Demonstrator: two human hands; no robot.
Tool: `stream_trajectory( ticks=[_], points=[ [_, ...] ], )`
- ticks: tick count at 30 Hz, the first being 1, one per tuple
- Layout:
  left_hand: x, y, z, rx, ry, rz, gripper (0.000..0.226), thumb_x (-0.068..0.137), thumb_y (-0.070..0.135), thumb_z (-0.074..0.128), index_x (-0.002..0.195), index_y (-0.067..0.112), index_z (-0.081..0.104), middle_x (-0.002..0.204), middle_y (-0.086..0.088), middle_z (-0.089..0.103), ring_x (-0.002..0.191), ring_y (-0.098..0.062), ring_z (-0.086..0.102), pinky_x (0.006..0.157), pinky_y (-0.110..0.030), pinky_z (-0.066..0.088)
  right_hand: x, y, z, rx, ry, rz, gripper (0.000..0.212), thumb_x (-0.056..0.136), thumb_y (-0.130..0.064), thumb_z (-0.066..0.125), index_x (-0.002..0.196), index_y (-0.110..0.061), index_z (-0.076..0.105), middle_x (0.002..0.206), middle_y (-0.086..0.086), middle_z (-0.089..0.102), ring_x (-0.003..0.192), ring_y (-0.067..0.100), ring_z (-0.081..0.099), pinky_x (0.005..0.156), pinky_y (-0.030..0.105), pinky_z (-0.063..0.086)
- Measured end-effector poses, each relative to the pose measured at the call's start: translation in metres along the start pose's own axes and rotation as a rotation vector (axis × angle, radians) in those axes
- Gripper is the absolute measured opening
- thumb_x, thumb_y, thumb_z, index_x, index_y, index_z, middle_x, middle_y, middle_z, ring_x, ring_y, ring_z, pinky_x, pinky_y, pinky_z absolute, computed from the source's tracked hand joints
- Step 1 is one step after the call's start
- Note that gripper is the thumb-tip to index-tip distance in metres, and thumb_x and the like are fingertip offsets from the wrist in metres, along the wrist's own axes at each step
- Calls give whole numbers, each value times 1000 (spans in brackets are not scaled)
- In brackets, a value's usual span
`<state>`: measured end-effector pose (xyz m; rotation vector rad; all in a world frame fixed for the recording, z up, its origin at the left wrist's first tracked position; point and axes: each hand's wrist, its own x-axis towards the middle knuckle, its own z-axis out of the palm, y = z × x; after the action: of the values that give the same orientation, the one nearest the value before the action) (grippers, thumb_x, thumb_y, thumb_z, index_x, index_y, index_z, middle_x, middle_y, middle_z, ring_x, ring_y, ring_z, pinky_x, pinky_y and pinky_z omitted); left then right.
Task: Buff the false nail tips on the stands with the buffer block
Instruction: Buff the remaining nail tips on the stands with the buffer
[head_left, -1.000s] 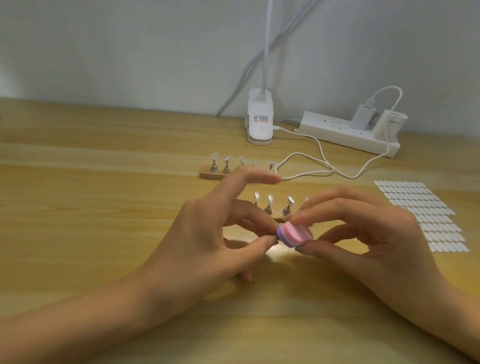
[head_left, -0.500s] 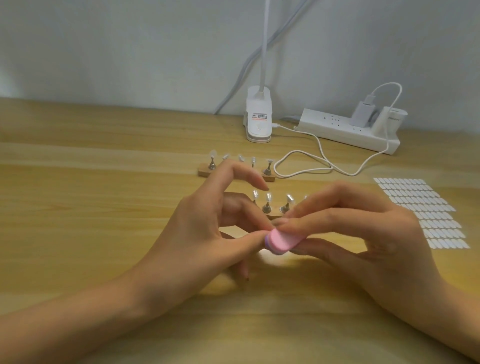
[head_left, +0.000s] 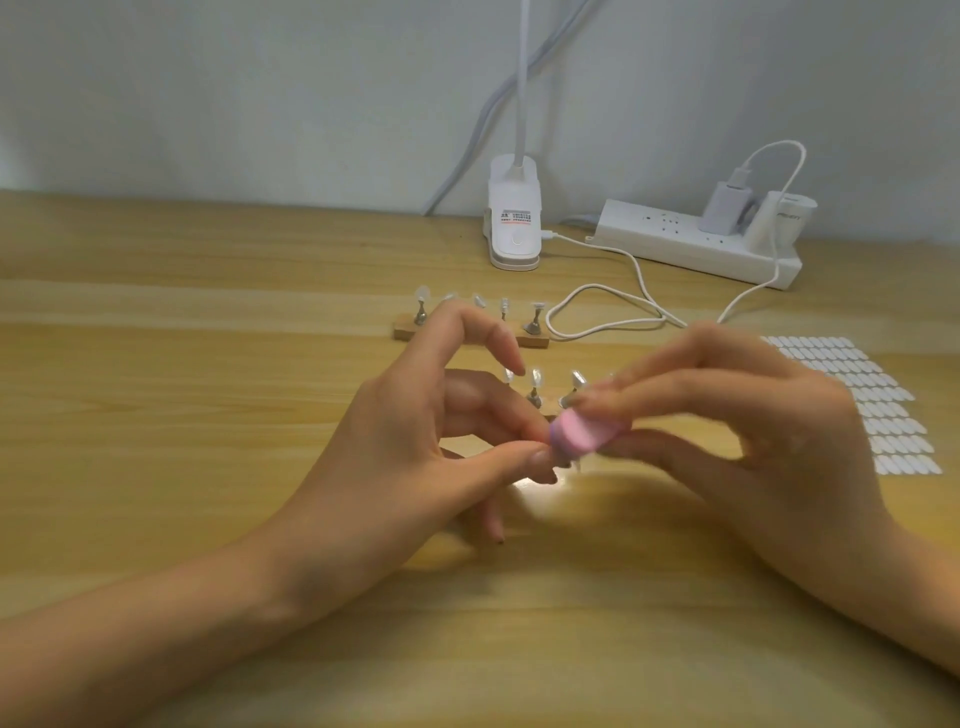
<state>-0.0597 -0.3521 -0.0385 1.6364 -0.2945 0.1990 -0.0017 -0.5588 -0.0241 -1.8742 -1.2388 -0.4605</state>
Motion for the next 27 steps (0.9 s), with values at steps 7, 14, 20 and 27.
stream_trajectory(
  ticks=[7,14,20,27],
  points=[
    [1,0,0,-10,-7,-6,41,73,22,79,99,26,47,80,-8,74,71,-24,72,44,-27,50,0,3,0,-17,3,-9,20,84,-23,77,103,-25,70,95,-1,67,91,9,67,86,33,54],
    [0,2,0,-5,-10,-2,40,75,22,78,99,25,46,81,-10,74,70,-27,72,43,-28,50,0,4,0,-21,0,-48,18,85,-23,73,103,-26,70,95,-1,67,92,8,67,91,31,52],
    [0,3,0,-14,-24,-7,40,76,18,79,97,26,45,81,-11,74,67,-30,71,45,-27,51,5,4,-1,-59,-25,-23,16,84,-25,74,99,-29,71,94,-5,67,90,3,66,89,23,52],
    [-1,4,1,-31,-40,-2,38,77,16,78,95,26,45,81,-10,74,71,-26,73,47,-28,53,-1,3,-3,-80,-7,-48,19,85,-20,77,103,-24,71,98,-3,67,95,1,66,93,20,49]
  ],
)
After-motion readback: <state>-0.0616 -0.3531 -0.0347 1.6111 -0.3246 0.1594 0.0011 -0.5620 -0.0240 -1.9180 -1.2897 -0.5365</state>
